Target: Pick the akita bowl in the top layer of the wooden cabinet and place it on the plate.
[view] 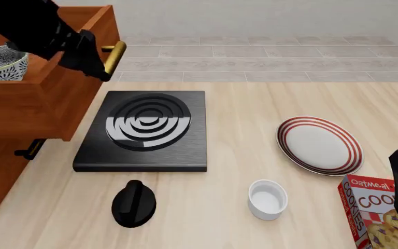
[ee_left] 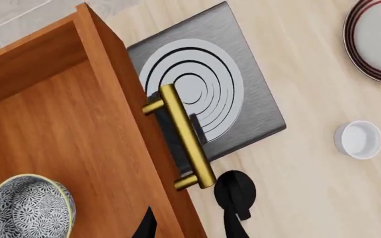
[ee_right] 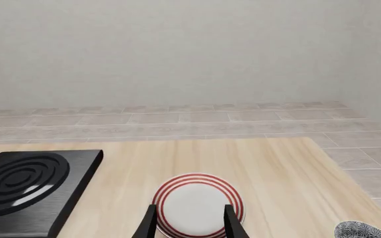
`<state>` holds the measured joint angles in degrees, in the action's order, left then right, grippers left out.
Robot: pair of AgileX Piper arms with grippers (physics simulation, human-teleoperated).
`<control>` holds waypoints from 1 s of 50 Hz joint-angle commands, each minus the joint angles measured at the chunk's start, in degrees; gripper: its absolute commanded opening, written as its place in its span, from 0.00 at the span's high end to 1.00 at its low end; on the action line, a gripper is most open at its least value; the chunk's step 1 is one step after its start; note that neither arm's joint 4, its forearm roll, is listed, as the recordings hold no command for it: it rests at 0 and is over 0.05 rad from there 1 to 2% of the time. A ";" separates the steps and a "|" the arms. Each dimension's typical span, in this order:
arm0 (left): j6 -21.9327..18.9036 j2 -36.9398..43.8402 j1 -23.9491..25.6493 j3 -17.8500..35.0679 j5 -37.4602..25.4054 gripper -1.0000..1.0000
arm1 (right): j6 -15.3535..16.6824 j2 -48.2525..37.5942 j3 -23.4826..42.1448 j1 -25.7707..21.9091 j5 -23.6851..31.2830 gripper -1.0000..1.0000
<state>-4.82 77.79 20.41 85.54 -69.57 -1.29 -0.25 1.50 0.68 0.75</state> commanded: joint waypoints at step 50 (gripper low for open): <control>-7.78 1.09 -6.85 12.07 -0.32 0.00 | 0.13 0.04 0.15 -0.25 0.01 0.00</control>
<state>-12.44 78.99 15.49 97.03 -69.87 -1.20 -0.23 1.65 0.41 0.79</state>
